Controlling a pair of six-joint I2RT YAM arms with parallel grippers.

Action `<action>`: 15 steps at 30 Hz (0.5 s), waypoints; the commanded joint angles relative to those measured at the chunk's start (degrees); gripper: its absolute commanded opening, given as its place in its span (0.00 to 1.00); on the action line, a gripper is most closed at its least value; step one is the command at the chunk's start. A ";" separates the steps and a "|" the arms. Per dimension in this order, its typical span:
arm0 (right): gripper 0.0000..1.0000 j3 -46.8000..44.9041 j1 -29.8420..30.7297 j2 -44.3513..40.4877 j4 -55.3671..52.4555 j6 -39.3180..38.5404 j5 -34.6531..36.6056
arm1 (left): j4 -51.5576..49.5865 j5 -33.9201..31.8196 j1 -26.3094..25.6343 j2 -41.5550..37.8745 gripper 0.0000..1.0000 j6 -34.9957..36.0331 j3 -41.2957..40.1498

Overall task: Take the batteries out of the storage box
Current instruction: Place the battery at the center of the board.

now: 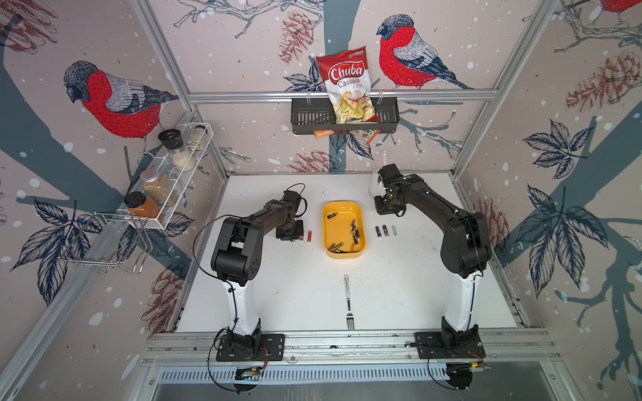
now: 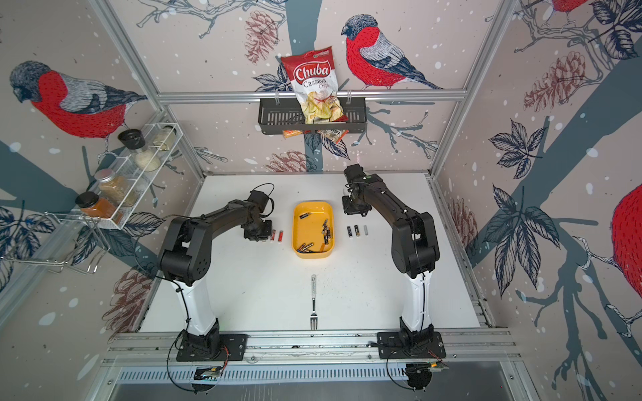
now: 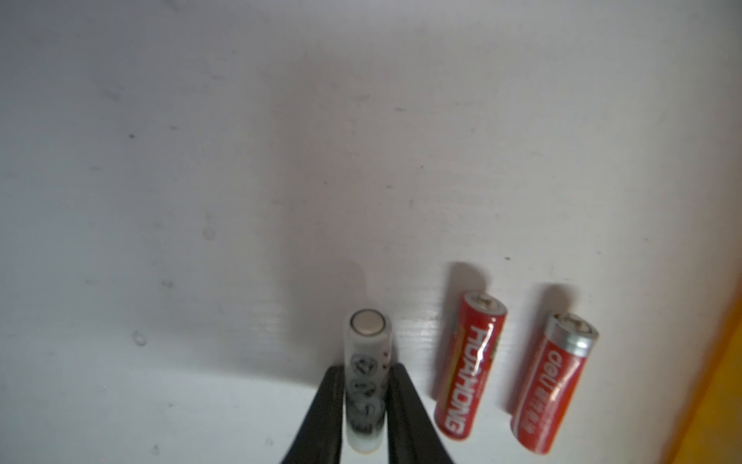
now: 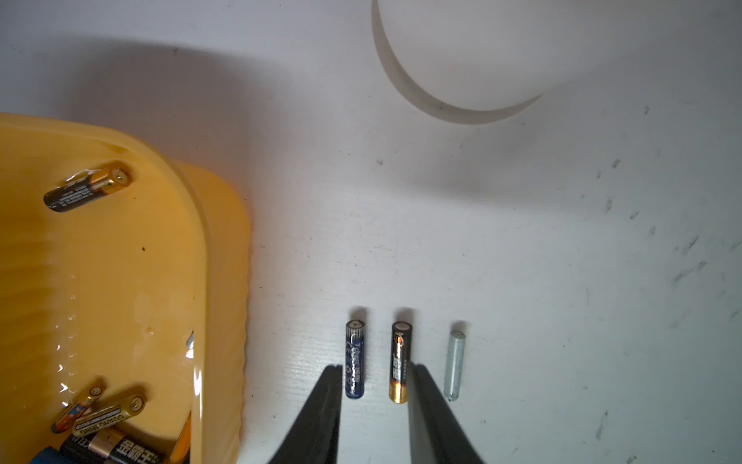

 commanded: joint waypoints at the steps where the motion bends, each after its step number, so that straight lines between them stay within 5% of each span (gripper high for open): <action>1: 0.34 0.25 0.07 -0.05 -0.64 0.57 0.72 | -1.71 0.10 0.12 0.43 0.24 0.37 -0.45; 15: 0.34 0.63 0.16 -0.09 -0.63 0.65 0.52 | -2.04 -0.33 0.18 0.29 0.23 0.24 0.01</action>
